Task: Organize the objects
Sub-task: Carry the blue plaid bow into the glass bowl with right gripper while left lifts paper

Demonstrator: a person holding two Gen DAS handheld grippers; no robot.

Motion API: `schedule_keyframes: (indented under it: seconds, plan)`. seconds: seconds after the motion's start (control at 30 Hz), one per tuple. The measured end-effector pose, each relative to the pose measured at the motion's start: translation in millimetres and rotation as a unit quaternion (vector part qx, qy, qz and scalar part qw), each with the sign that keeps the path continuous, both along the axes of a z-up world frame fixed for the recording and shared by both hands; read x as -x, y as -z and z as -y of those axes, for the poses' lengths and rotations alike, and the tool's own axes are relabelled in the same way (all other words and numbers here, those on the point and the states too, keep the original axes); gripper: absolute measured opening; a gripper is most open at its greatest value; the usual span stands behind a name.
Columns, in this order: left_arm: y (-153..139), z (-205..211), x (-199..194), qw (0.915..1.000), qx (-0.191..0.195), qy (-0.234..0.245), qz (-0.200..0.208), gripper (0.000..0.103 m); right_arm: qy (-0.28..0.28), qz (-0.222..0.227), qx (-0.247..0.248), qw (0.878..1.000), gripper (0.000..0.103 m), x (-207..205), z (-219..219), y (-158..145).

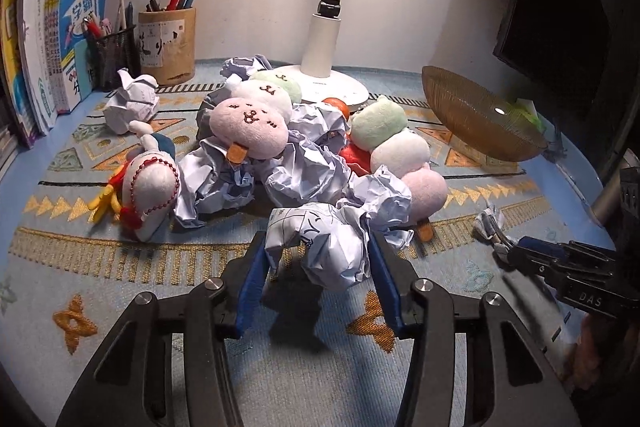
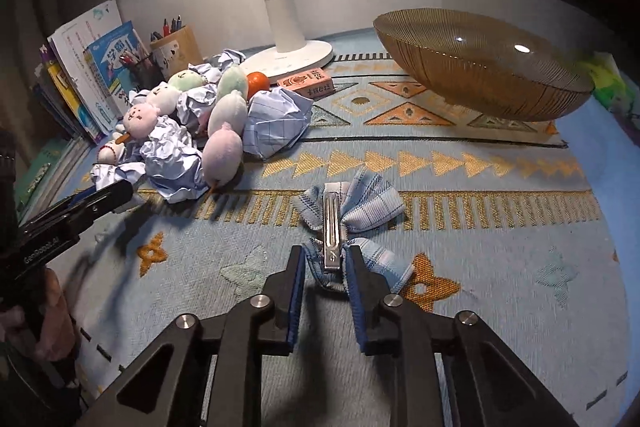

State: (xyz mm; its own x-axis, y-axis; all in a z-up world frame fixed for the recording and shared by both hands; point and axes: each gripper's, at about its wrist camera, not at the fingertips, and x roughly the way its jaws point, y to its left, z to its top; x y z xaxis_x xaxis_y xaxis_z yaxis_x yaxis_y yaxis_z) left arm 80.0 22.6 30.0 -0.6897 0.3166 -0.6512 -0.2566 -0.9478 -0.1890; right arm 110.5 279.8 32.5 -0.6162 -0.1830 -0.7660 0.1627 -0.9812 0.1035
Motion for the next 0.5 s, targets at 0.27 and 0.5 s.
schedule_keyframes:
  seconds: [0.27,0.5]
  plan:
    - [2,-3,0,0.9999,0.014,0.000,0.006,0.046,0.038,-0.009,-0.043,0.998,0.050,5,10,1]
    - [-28,-20,-13,0.9997,0.018,0.008,-0.012,0.046,0.010,-0.018,-0.018,1.000,0.019,4,12,0]
